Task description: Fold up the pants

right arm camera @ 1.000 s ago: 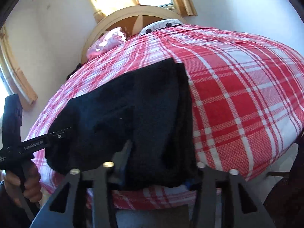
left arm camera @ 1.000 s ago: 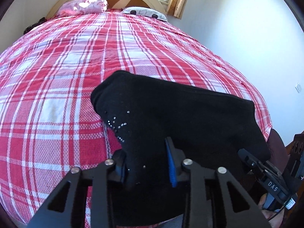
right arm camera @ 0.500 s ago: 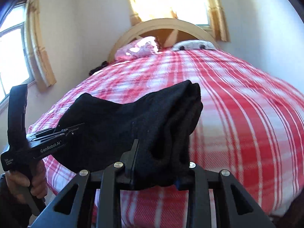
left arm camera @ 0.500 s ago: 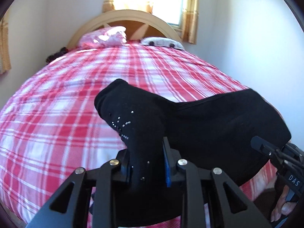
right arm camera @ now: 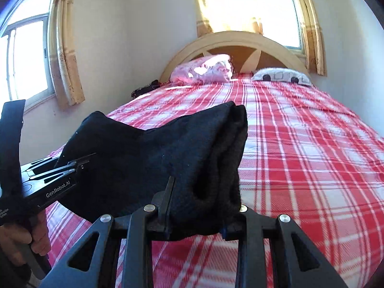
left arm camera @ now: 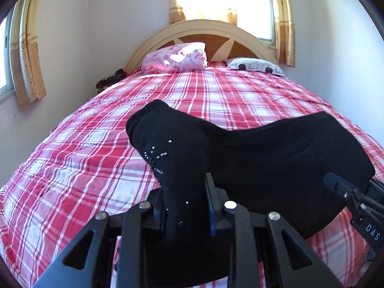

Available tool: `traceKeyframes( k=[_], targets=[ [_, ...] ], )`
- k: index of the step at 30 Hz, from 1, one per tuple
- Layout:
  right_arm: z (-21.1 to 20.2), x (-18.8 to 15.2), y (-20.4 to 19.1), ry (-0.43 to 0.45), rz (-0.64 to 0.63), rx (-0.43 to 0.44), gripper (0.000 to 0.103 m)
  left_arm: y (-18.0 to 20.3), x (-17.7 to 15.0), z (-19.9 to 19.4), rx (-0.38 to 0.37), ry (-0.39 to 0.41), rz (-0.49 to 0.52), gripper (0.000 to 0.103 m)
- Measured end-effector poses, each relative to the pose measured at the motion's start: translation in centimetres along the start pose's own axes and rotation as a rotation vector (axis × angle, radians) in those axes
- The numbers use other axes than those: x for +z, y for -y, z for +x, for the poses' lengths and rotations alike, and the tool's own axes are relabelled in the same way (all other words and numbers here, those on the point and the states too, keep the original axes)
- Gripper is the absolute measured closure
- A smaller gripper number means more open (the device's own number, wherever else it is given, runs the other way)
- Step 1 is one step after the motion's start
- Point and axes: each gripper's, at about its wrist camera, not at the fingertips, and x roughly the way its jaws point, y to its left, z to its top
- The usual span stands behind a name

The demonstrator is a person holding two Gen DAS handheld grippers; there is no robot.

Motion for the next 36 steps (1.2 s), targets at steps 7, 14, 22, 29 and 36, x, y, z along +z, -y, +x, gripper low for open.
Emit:
traceKeyframes(
  k=[7,14,22,29,36],
  targets=[
    [5.5,-0.8,0.3,-0.107,0.04,-0.005,0.073,-0.4,-1.0,3.1,0.046,-0.071,0.001,0.087],
    [6.5,-1.2,0.7,-0.129,0.066,0.015,0.073,-0.7,-1.3,4.5,0.074,-0.117,0.001,0.087],
    [8.2,-1.6,1.3,-0.197,0.096,0.0,0.073,-0.2,-1.7,4.5,0.098,-0.109,0.008,0.089],
    [8.7,-1.8,1.4,-0.221,0.099,0.019,0.072,-0.6,-1.7,3.2,0.086,-0.091,-0.069,0.09],
    [7.5,-1.8,0.6,-0.167,0.058,0.034,0.073,-0.8,-1.6,1.5,0.083,-0.078,-0.075,0.09]
  ],
)
